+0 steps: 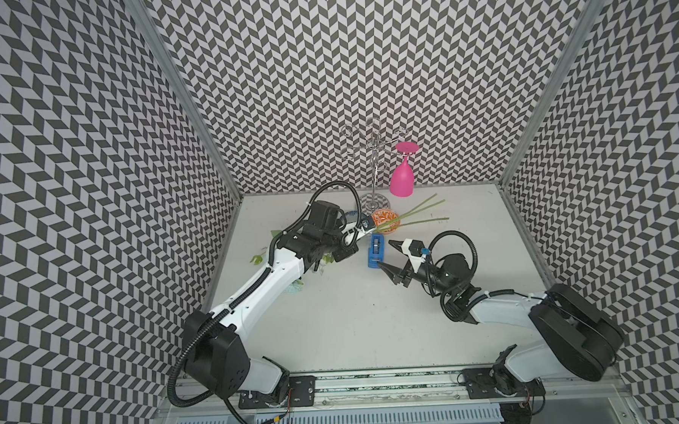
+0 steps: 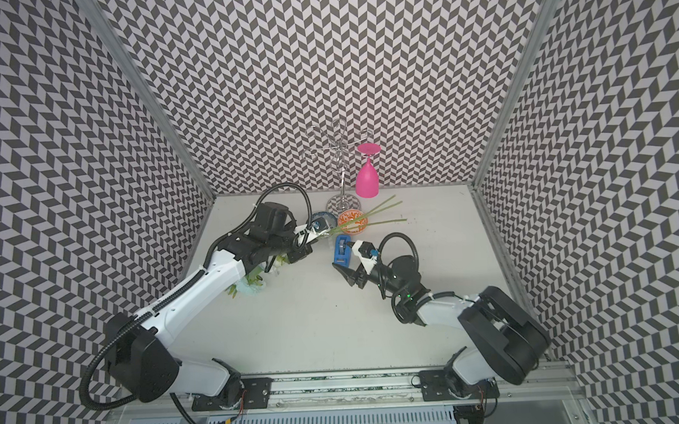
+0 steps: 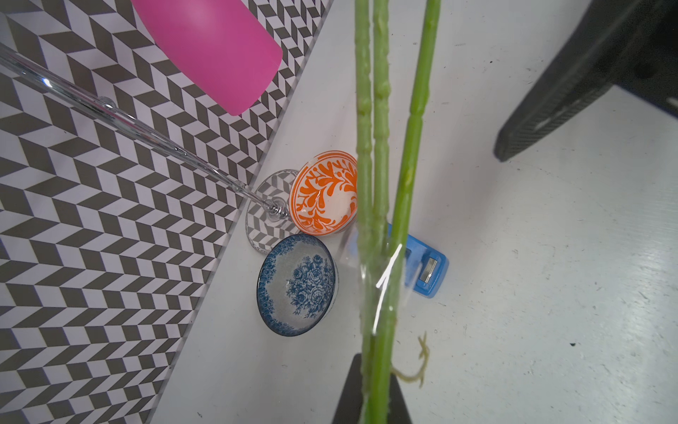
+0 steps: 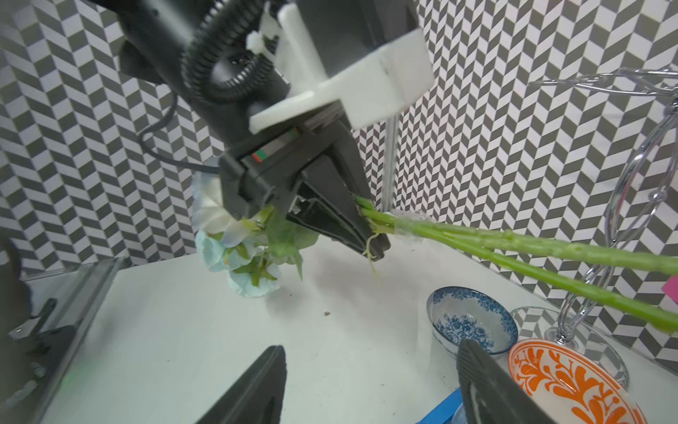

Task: Wrap bouquets with tape
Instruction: Wrap the tape around the bouquet.

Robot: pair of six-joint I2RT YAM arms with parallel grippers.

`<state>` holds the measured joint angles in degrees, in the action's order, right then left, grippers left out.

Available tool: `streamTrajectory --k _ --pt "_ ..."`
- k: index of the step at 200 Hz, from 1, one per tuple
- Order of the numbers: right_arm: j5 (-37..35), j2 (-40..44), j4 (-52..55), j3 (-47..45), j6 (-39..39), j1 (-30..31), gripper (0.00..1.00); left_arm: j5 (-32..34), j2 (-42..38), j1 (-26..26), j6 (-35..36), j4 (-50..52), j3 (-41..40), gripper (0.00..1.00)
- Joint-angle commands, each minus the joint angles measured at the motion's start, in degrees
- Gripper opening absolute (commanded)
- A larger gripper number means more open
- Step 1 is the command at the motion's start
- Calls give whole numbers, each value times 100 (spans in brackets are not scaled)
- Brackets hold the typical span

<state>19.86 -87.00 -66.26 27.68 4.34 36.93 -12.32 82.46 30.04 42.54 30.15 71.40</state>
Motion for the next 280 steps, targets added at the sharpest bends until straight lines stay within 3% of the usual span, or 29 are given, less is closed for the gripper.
streamTrajectory --k 1,92,118,161,186,237,280 --pt "-299 -550 -1490 276 -90 -4 74 -93 14 54 2 9 247 0" --pt "261 -1677 -1001 1345 -80 -77 69 -185 -16 55 -20 -27 285 0" --pt "677 -1725 -882 1414 -137 -89 57 -163 -19 54 -44 -71 291 0" --pt "839 -1639 -751 1339 -133 -97 31 -131 -30 46 -68 -97 283 0" --pt "984 -1485 -704 1272 -183 -98 20 -92 -19 37 -80 -125 261 0" --pt "1214 -1155 -543 1123 -245 -98 15 -38 -28 2 -97 -184 217 0" --pt "1840 -827 -317 1073 -282 -98 14 26 24 -1 -117 -134 243 0"
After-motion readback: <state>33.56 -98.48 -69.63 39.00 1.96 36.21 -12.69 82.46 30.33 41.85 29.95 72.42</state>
